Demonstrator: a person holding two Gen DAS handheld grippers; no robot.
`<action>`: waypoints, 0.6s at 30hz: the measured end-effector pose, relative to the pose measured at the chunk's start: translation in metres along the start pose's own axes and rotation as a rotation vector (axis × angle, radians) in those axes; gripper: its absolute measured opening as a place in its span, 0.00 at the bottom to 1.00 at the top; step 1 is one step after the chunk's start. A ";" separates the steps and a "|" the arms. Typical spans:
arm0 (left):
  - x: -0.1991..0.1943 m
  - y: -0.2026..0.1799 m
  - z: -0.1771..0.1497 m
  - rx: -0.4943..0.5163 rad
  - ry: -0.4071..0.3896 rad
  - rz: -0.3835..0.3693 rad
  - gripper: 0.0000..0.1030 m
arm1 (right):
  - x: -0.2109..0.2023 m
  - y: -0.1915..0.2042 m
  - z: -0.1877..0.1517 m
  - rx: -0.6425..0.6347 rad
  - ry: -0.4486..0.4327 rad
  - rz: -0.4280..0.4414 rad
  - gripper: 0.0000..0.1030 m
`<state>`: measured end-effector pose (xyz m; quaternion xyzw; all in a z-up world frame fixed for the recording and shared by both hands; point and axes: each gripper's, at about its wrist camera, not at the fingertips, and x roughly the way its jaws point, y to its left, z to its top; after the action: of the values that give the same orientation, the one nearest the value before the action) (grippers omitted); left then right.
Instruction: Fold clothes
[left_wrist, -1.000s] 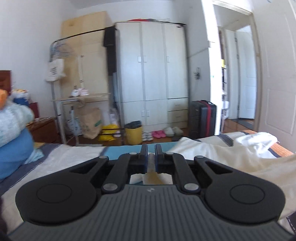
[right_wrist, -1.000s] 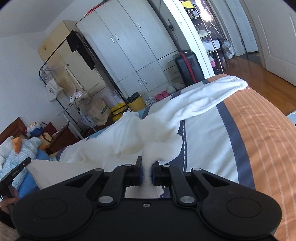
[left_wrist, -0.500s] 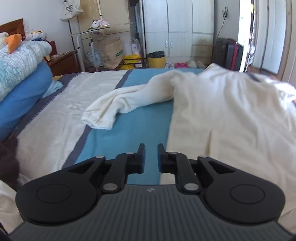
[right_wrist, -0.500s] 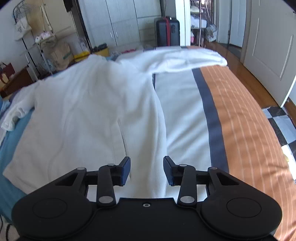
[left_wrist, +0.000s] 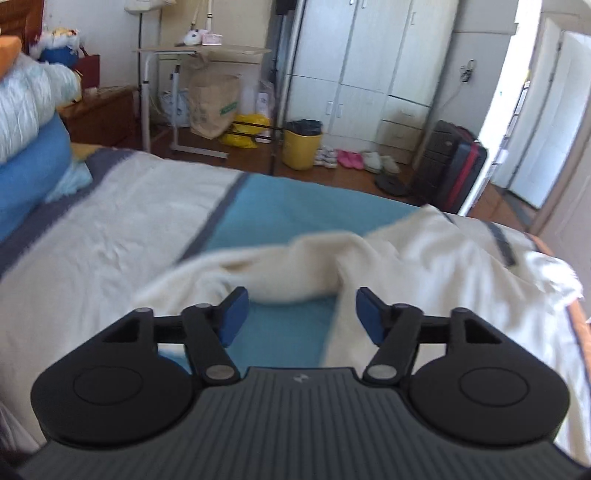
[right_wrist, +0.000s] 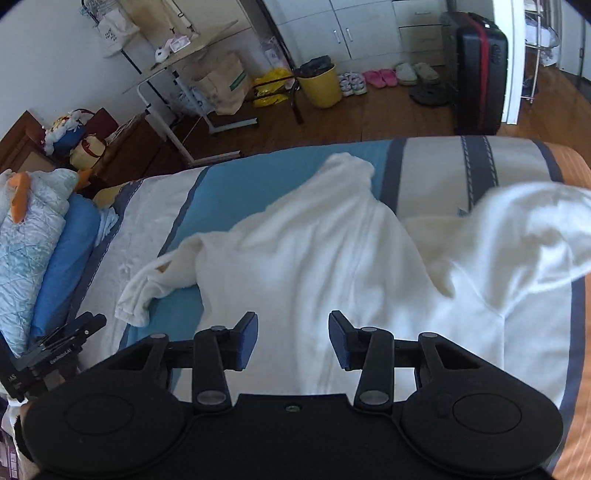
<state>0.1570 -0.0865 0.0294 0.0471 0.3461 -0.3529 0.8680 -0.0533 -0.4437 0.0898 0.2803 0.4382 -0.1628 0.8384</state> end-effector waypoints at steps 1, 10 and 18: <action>0.012 0.008 0.007 -0.053 -0.010 0.049 0.63 | 0.010 0.012 0.022 -0.024 0.018 -0.017 0.53; 0.088 0.112 -0.039 -0.351 0.035 0.301 0.64 | 0.128 0.065 -0.002 -0.544 0.006 -0.100 0.52; 0.141 0.167 -0.058 -0.530 0.108 0.147 0.66 | 0.166 0.105 0.003 -0.790 0.040 0.004 0.55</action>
<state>0.3043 -0.0249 -0.1310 -0.1379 0.4677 -0.1830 0.8537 0.0967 -0.3666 -0.0121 -0.0601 0.4828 0.0255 0.8733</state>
